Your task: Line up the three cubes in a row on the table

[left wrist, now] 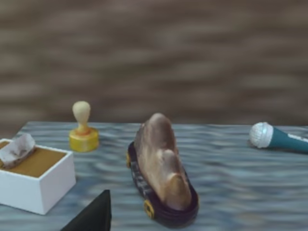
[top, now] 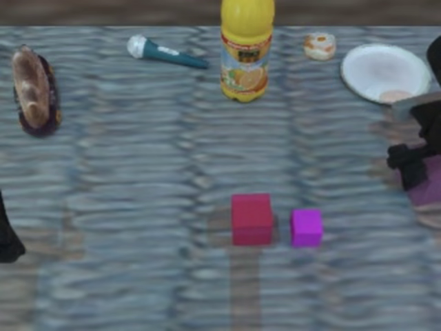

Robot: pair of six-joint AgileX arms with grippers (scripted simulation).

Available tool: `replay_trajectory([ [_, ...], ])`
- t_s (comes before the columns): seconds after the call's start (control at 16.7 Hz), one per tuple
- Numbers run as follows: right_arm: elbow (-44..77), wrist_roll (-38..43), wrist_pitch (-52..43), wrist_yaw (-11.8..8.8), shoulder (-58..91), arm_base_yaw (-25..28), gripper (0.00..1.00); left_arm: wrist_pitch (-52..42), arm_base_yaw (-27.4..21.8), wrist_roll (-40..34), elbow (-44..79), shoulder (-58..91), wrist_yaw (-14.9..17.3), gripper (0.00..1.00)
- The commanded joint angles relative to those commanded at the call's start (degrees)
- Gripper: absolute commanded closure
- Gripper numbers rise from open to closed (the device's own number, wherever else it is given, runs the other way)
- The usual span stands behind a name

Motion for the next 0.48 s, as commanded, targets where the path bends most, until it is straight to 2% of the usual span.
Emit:
replay_trajectory([
  [0.48,0.98,0.02,-1.22,-0.11,-0.8,-0.01,1.0,0.0,0.0,0.0,0.0,0.0,0.0,0.0],
])
